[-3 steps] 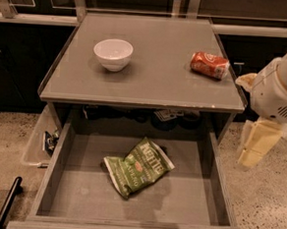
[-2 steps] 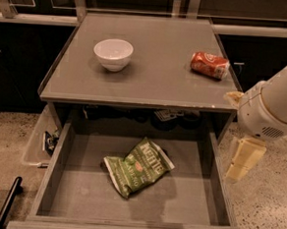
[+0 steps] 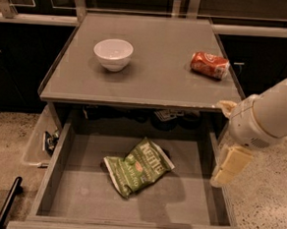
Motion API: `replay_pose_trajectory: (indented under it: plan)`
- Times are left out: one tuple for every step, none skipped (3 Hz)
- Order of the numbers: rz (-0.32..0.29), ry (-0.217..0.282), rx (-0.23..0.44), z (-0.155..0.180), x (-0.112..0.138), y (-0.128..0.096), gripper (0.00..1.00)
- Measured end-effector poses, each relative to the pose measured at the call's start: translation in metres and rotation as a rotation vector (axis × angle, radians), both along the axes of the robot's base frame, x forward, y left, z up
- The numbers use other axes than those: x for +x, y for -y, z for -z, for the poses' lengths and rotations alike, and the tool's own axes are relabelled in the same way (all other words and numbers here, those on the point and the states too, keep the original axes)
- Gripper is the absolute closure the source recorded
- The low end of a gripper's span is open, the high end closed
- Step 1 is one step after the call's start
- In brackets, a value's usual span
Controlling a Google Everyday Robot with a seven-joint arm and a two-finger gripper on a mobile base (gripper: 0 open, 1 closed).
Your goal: Pick green jalapeno chip bag from top drawer and place on counter
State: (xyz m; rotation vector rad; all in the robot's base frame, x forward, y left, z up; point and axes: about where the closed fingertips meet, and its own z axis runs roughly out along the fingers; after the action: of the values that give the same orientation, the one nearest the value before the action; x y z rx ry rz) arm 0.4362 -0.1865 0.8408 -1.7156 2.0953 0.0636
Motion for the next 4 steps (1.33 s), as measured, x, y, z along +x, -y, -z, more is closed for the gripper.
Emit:
replay_pose_trajectory:
  plan:
    - [-0.016, 0.026, 0.114, 0.041, 0.015, -0.018, 0.00]
    - [-0.070, 0.042, 0.220, 0.078, 0.030, -0.043, 0.00]
    - [-0.149, 0.027, 0.304, 0.113, 0.036, -0.074, 0.00]
    - [-0.149, 0.027, 0.304, 0.113, 0.036, -0.074, 0.00]
